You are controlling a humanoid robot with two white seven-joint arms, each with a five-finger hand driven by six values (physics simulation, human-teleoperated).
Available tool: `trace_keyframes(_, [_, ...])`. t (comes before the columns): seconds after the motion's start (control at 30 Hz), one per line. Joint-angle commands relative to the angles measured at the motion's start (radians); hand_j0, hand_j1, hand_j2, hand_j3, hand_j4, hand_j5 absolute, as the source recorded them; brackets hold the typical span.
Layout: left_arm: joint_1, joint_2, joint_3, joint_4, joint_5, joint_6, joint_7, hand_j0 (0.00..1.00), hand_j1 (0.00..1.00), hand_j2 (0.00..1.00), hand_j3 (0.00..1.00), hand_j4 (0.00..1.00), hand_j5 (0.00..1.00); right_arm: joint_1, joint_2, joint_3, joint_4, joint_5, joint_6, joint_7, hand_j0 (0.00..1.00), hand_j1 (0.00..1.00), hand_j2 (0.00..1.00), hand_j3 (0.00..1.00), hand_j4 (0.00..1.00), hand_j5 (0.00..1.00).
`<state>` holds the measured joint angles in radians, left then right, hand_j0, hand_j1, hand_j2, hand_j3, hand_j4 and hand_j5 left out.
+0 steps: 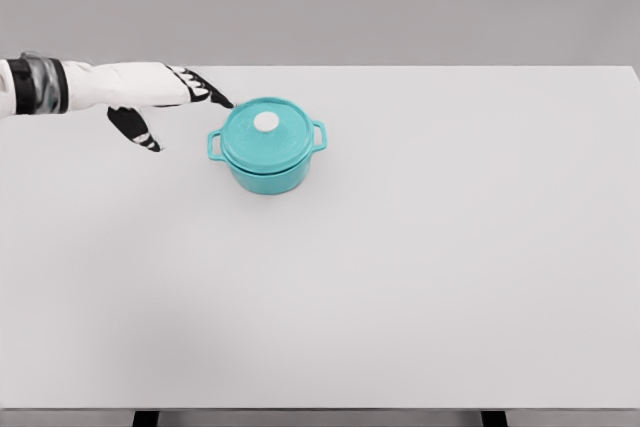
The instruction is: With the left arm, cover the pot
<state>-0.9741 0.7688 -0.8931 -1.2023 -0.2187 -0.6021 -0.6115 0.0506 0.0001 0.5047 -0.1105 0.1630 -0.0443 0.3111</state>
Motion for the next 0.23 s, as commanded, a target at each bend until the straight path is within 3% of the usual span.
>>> trace_keyframes(0.0, [0.0, 0.07, 0.037, 0.027, 0.024, -0.009, 0.001, 1.0, 1.0, 1.0, 1.0, 1.0, 1.0, 0.0, 0.0, 0.0, 0.0, 0.0, 0.0, 0.0, 1.0, 1.0, 1.0, 1.0, 1.0, 1.0])
trace_keyframes(0.1, [0.0, 0.067, 0.048, 0.102, 0.024, -0.009, 0.001, 1.0, 1.0, 1.0, 1.0, 1.0, 1.0, 0.0, 0.0, 0.0, 0.0, 0.0, 0.0, 0.0, 1.0, 1.0, 1.0, 1.0, 1.0, 1.0])
trace_keyframes(0.2, [0.006, 0.066, 0.048, 0.115, 0.022, -0.009, 0.001, 1.0, 1.0, 1.0, 1.0, 1.0, 1.0, 0.0, 0.0, 0.0, 0.0, 0.0, 0.0, 0.0, 1.0, 1.0, 1.0, 1.0, 1.0, 1.0])
